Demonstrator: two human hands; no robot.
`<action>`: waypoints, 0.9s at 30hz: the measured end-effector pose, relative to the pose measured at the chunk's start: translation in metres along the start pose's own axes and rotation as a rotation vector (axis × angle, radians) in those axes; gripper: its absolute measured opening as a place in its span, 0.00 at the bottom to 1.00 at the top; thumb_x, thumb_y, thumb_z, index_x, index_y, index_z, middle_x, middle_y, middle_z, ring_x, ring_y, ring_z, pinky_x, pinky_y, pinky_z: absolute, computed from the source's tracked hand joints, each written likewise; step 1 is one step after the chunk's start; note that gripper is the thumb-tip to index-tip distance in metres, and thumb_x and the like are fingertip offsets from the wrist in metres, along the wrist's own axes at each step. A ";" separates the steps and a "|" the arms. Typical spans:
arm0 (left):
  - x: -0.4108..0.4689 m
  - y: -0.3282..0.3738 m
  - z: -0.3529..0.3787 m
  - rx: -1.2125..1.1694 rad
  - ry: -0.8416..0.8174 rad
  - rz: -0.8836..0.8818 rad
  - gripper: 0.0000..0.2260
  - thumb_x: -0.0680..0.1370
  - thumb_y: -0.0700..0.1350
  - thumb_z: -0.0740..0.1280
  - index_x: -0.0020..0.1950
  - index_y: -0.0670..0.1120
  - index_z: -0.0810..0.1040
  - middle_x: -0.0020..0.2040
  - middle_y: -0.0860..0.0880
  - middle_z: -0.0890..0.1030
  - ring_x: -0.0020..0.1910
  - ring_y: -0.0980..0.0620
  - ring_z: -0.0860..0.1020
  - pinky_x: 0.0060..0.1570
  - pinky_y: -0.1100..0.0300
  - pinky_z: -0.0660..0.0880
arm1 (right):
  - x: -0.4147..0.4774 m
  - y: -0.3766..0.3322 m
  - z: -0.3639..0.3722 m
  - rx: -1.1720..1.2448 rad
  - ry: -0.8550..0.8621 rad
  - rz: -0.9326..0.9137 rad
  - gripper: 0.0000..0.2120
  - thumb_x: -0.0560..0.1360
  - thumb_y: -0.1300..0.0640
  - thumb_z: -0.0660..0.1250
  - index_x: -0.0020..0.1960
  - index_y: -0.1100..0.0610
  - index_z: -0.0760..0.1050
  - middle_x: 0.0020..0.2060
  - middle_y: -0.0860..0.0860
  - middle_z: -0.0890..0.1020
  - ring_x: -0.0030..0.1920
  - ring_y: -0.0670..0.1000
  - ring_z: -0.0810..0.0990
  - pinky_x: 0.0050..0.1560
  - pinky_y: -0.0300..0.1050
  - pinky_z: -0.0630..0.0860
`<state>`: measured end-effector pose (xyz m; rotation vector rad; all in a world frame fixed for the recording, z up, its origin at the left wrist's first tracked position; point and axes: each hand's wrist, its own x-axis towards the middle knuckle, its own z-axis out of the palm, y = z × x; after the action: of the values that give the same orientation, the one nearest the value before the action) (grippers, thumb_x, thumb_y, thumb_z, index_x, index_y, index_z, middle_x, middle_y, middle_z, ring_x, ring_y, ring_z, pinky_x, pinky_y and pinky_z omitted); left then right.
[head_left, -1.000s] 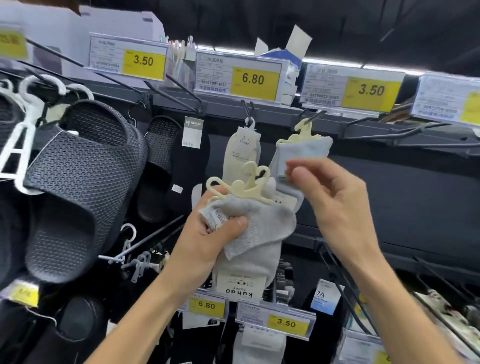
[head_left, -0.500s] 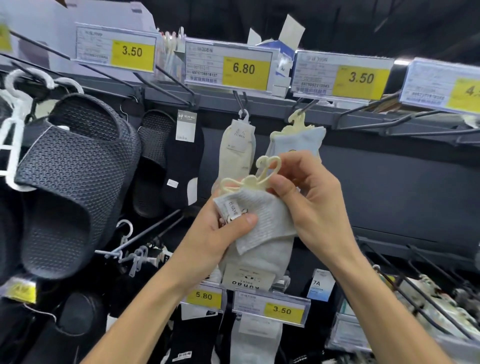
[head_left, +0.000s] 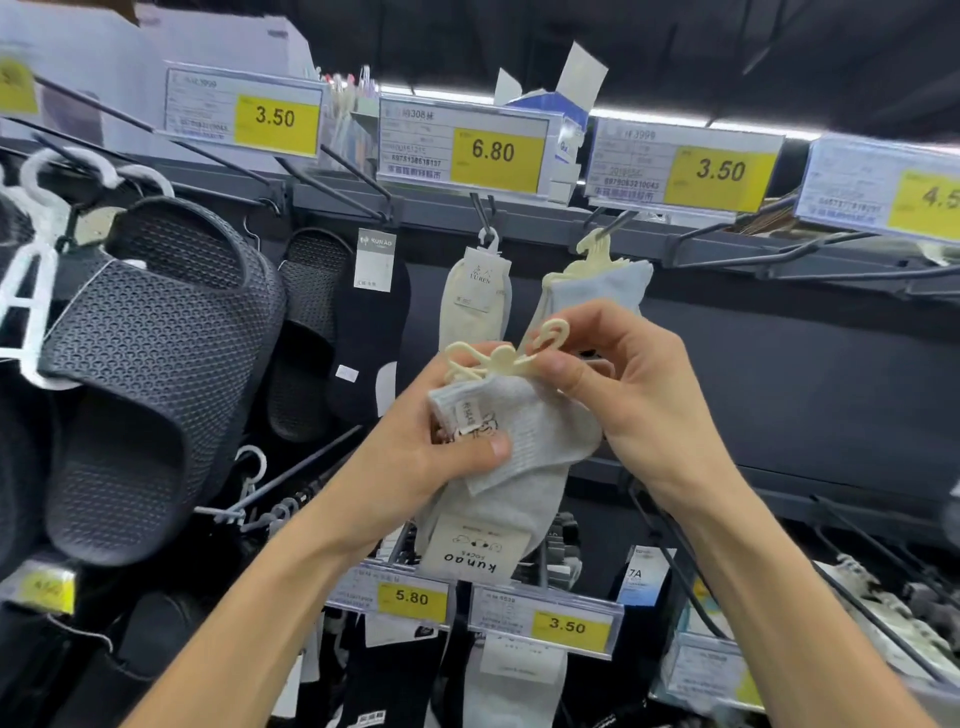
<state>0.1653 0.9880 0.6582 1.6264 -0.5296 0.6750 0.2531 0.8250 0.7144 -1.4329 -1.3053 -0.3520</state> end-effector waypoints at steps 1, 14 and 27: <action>0.000 -0.002 0.001 0.009 0.001 0.013 0.22 0.73 0.37 0.70 0.65 0.49 0.73 0.50 0.53 0.80 0.51 0.58 0.78 0.50 0.65 0.78 | 0.001 -0.001 0.000 -0.007 0.014 -0.005 0.08 0.74 0.64 0.72 0.45 0.51 0.80 0.43 0.48 0.85 0.45 0.49 0.82 0.49 0.44 0.78; 0.011 -0.013 0.018 -0.062 -0.012 -0.078 0.10 0.83 0.44 0.58 0.48 0.43 0.76 0.36 0.49 0.82 0.33 0.59 0.81 0.42 0.64 0.81 | -0.003 -0.007 -0.025 0.053 0.270 -0.020 0.16 0.75 0.67 0.70 0.54 0.47 0.83 0.45 0.47 0.86 0.45 0.47 0.83 0.51 0.41 0.80; 0.034 -0.005 0.037 -0.151 0.235 0.063 0.12 0.80 0.48 0.61 0.47 0.49 0.84 0.46 0.45 0.84 0.46 0.51 0.81 0.45 0.55 0.77 | -0.015 -0.007 -0.018 -0.046 0.416 -0.213 0.15 0.76 0.68 0.69 0.57 0.51 0.80 0.49 0.52 0.83 0.47 0.44 0.81 0.49 0.34 0.76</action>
<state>0.1977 0.9528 0.6746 1.3723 -0.4506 0.8405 0.2497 0.8005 0.7123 -1.1786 -1.1113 -0.7823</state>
